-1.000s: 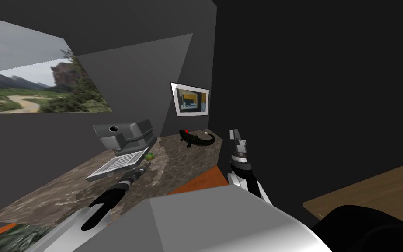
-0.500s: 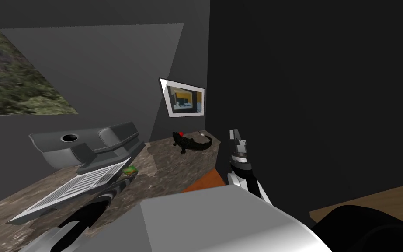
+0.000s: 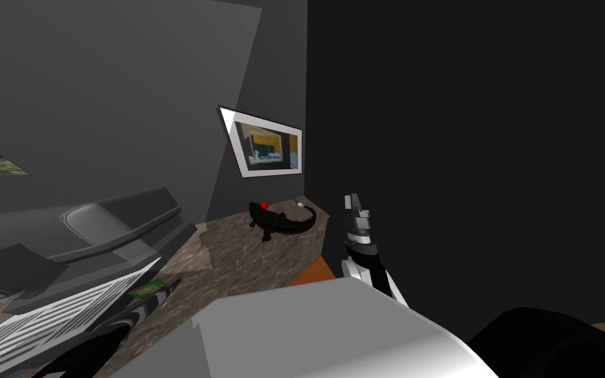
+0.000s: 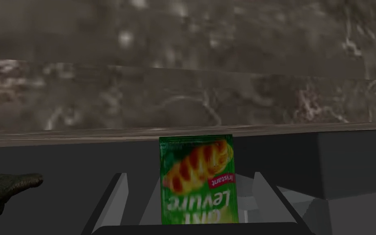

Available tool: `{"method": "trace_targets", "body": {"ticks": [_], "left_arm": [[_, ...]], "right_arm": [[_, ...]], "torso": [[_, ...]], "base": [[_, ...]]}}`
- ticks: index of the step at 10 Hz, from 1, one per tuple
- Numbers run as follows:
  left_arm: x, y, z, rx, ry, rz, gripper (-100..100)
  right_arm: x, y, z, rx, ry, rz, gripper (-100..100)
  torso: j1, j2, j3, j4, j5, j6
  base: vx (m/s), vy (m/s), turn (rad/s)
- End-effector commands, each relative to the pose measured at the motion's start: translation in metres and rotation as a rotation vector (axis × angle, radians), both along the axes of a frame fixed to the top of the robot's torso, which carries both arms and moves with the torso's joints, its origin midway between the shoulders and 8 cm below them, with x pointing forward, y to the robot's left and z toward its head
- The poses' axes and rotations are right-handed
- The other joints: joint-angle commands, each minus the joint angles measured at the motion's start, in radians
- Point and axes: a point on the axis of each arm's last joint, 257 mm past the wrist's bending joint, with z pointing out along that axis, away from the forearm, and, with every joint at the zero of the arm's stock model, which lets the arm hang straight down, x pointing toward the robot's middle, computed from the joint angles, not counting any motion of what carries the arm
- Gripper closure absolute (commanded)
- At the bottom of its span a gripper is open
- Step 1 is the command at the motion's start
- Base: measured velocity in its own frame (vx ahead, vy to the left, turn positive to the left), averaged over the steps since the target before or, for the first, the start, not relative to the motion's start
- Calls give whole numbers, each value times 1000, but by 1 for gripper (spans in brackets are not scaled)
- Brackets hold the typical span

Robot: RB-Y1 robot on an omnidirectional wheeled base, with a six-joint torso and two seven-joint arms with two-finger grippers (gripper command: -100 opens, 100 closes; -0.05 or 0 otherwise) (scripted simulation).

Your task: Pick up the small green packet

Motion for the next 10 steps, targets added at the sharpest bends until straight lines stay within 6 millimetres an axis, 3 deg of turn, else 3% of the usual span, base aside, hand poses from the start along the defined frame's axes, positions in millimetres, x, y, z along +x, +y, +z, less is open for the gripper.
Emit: {"method": "trace_targets", "body": {"ticks": [1, 2, 3, 4, 5, 6, 7, 8, 9, 10], "left_arm": [[0, 0, 0, 0, 0, 0, -100], [-1, 1, -1, 0, 3, 5, 0], [9, 2, -9, -2, 13, 7, -100], [16, 1, -6, -2, 0, 2, -100], [21, 2, -16, -4, 21, 7, -100], [34, 0, -10, -4, -2, -2, -100], [38, 1, -21, -6, 22, 3, -100], [52, -1, -14, -6, -3, -6, -100], [51, 0, -26, -7, 29, -1, -100], [66, -2, -19, -7, 4, -8, -100]], "right_arm": [[0, 0, 0, 0, 0, 0, 0], [0, 0, 0, 0, 0, 0, 0], [0, 0, 0, 0, 0, 0, 0], [0, 0, 0, 0, 0, 0, 0], [0, 0, 0, 0, 0, 0, 0], [0, 0, 0, 0, 0, 0, 0], [0, 0, 0, 0, 0, 0, 0], [0, 0, 0, 0, 0, 0, 0], [0, 0, 0, 0, 0, 0, 0], [0, 0, 0, 0, 0, 0, 0]], "torso": [[0, 0, 0, 0, 0, 0], [0, 4, 2, 1, 0, 0], [0, 6, 4, 1, 0, 0], [0, 9, 5, 2, 0, 0], [0, 11, 6, 2, 0, 0], [1, 12, 7, 3, 0, 0], [1, 13, 7, 3, 0, 0], [0, 13, 8, 3, 0, 0], [0, 12, 7, 3, 0, 0], [1, 13, 7, 3, 0, 0]], "base": [[39, -1, -3], [9, 0, 0], [-35, 5, 45], [-56, 6, 24], [-75, 19, 46], [-73, 7, 16], [-76, 4, 51], [-61, 7, 23], [-74, 12, 43], [-61, 5, 19]]}}
